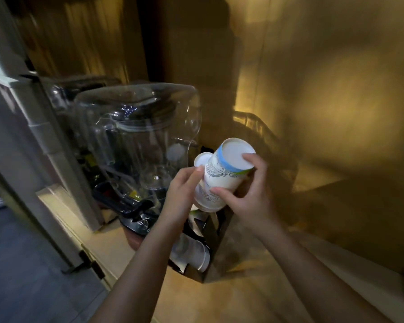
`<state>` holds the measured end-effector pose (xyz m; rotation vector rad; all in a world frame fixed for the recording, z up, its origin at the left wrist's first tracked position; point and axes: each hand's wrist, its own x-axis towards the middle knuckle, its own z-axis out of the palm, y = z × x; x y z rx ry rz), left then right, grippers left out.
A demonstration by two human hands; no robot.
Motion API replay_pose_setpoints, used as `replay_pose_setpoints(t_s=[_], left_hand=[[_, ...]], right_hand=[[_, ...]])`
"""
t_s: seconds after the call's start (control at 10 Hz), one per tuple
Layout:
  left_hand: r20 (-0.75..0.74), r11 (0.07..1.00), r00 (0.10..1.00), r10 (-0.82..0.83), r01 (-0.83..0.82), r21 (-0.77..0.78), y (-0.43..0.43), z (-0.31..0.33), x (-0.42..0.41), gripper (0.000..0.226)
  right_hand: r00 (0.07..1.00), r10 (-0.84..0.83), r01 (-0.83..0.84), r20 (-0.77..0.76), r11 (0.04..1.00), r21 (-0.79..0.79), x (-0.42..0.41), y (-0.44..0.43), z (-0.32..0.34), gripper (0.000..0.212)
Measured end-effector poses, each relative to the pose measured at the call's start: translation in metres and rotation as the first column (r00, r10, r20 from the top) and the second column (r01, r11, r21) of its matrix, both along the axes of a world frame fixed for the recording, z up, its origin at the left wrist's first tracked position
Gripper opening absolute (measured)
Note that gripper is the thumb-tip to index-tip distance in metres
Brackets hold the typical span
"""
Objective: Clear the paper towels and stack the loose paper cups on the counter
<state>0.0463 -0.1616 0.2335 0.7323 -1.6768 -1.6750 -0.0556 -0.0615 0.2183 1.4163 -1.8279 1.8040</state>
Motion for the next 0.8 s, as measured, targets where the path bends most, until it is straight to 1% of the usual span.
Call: replay_pose_setpoints(t_s=[0.1, 0.2, 0.3, 0.4, 0.5, 0.6, 0.7, 0.8], left_hand=[[0.018, 0.999, 1.000, 0.001, -0.002, 0.041, -0.017, -0.003, -0.003, 0.047], [0.032, 0.999, 0.999, -0.005, 0.004, 0.039, -0.030, -0.018, -0.004, 0.051], [-0.015, 1.000, 1.000, 0.001, -0.001, 0.000, -0.038, -0.040, -0.004, 0.037], [0.169, 0.954, 0.985, 0.042, 0.011, -0.300, -0.045, -0.066, 0.000, 0.030], [0.344, 0.761, 0.920, 0.187, 0.086, -0.643, -0.048, -0.082, 0.000, 0.040], [0.379, 0.640, 0.884, 0.274, 0.127, -0.758, -0.047, -0.082, 0.002, 0.042], [0.419, 0.630, 0.879, 0.229, 0.194, -0.752, -0.052, -0.081, 0.004, 0.045], [0.538, 0.602, 0.814, 0.220, 0.320, -0.731, -0.057, -0.065, 0.002, 0.048]], right_hand=[[0.994, -0.021, 0.029, -0.106, 0.997, 0.073, 0.001, -0.025, -0.008, 0.073], [0.990, 0.028, 0.005, -0.140, 0.972, 0.233, 0.002, -0.041, -0.025, 0.071], [0.972, 0.066, 0.044, -0.225, 0.892, 0.450, -0.004, -0.049, -0.048, 0.061], [0.904, 0.117, 0.168, -0.411, 0.787, 0.593, -0.007, -0.050, -0.064, 0.038], [0.877, 0.129, 0.214, -0.463, 0.759, 0.615, -0.009, -0.053, -0.064, 0.035], [0.872, 0.154, 0.223, -0.465, 0.721, 0.656, -0.010, -0.056, -0.056, 0.034], [0.882, 0.187, 0.192, -0.432, 0.694, 0.694, -0.013, -0.053, -0.055, 0.039], [0.936, 0.219, 0.071, -0.275, 0.649, 0.757, -0.021, -0.046, -0.045, 0.040]])
